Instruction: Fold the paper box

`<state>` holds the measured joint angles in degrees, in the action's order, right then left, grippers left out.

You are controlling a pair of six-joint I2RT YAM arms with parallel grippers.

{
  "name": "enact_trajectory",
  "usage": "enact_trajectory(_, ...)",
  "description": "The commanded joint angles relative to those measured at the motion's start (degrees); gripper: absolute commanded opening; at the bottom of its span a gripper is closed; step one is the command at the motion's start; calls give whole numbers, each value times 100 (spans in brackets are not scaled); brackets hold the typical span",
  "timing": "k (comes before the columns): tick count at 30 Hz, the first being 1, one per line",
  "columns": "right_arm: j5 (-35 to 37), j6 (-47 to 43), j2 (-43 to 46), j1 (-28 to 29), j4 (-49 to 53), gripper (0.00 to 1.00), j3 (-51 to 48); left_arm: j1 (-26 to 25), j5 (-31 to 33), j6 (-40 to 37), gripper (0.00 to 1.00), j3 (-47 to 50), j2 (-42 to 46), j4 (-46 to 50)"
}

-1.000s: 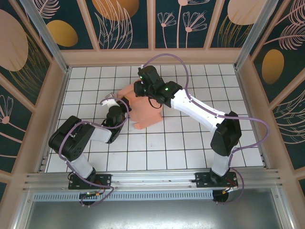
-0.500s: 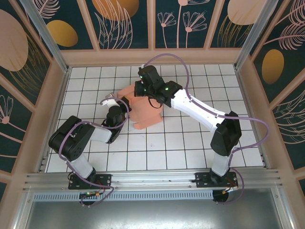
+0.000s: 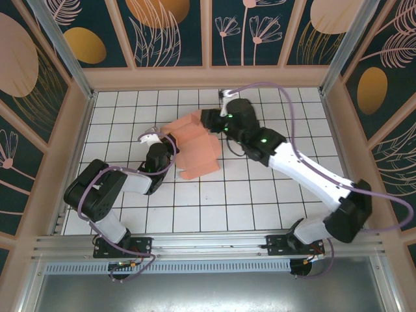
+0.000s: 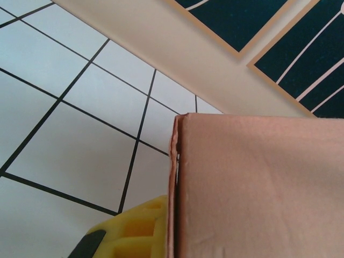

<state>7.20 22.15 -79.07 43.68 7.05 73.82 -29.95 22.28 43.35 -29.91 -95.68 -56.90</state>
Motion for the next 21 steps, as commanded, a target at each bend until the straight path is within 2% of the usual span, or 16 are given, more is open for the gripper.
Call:
enact_trajectory(1,-1057,-211,271,-677,-548,47,-428,-2,-341,-231,0,-126,230,105)
enact_trajectory(4,-2212,-607,177,-1194,-501,47,-562,-1,-781,-494,0,-127,389,242)
enact_trajectory(6,-2741,-940,23,-1440,-417,47,-527,0,-850,-546,0,-130,468,390)
enact_trajectory(12,-3782,-1574,-143,-1825,-955,47,-806,-2,-1211,-545,0,-175,540,285)
enact_trajectory(15,-4416,-1806,-331,-1837,-907,47,-733,3,-1319,-583,0,-259,550,426)
enact_trajectory(21,-4671,-2110,-555,-1624,-870,47,-746,-2,-1152,-615,0,-401,605,811)
